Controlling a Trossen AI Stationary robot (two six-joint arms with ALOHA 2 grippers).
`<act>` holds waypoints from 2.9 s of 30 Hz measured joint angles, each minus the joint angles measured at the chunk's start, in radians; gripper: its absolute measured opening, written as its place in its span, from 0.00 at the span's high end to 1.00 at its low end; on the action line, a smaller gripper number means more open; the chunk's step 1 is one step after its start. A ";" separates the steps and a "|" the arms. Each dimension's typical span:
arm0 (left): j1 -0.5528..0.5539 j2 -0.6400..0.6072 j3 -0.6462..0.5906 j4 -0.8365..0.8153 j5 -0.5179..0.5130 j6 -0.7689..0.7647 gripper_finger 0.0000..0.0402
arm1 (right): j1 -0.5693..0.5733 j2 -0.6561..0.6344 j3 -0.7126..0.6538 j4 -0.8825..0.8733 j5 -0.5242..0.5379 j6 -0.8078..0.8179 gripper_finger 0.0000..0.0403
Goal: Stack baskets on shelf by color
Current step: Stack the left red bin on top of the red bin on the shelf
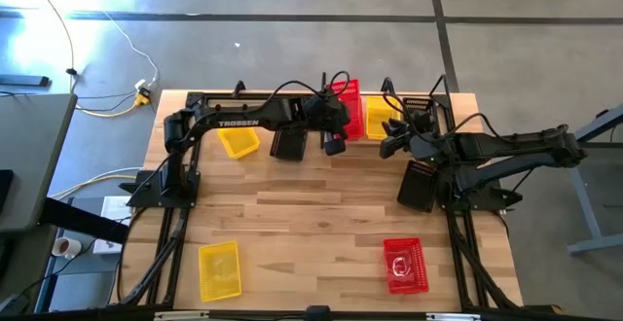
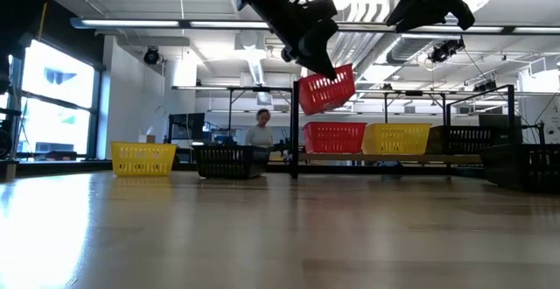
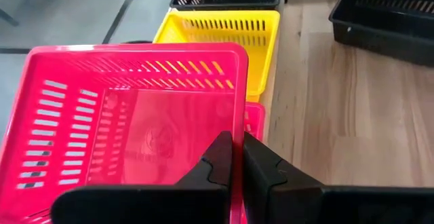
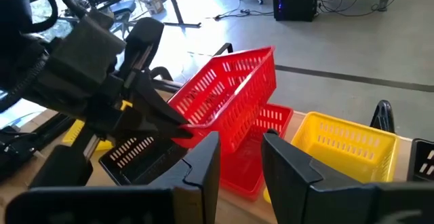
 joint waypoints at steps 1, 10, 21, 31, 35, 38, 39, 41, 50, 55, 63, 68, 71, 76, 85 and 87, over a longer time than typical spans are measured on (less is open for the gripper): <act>-0.005 0.000 0.000 0.001 0.000 0.000 1.00 | 0.000 0.000 0.000 0.000 0.000 -0.006 0.77; -0.043 0.017 -0.003 -0.008 -0.012 0.015 1.00 | 0.000 0.000 0.000 0.000 0.003 -0.012 0.77; -0.031 0.040 -0.003 0.010 -0.070 0.052 1.00 | 0.000 0.000 0.000 -0.005 0.002 -0.012 0.77; -0.023 0.039 -0.003 0.017 -0.064 0.102 0.99 | 0.000 0.000 0.000 -0.007 0.001 -0.012 0.77; -0.024 0.039 -0.003 0.016 -0.064 0.097 0.96 | 0.000 0.000 0.000 -0.007 0.000 -0.012 0.77; -0.025 0.039 -0.003 0.018 -0.064 0.095 0.94 | 0.000 0.000 0.000 -0.007 0.000 -0.012 0.77; -0.025 0.039 -0.003 0.022 -0.066 0.095 0.93 | 0.000 0.000 0.000 -0.007 0.000 -0.012 0.77; -0.025 0.039 -0.003 0.027 -0.068 0.095 0.91 | 0.000 0.000 0.000 -0.007 0.000 -0.012 0.77; -0.025 0.038 -0.003 0.039 -0.068 0.118 0.83 | 0.000 0.000 0.000 -0.007 -0.001 -0.012 0.77; -0.025 0.038 -0.003 0.044 -0.074 0.129 0.77 | 0.000 0.000 0.000 -0.007 -0.009 -0.011 0.77; -0.031 0.037 -0.002 0.055 -0.087 0.093 0.72 | 0.000 0.000 0.000 -0.009 -0.027 -0.012 0.77; -0.048 0.037 -0.002 0.038 -0.105 0.112 0.74 | 0.000 0.000 0.000 -0.020 -0.031 -0.012 0.77; -0.049 0.045 -0.001 0.026 -0.111 0.134 0.74 | 0.000 0.000 0.000 -0.023 -0.031 -0.012 0.77; -0.044 0.079 -0.002 0.039 -0.224 0.140 0.74 | 0.000 0.000 0.000 -0.023 -0.031 -0.012 0.77; -0.037 0.102 -0.002 0.097 -0.258 0.155 0.74 | 0.000 0.000 0.000 -0.027 -0.031 -0.012 0.77; -0.038 0.101 -0.001 0.097 -0.239 0.155 0.74 | 0.000 0.000 0.000 -0.028 -0.031 -0.012 0.77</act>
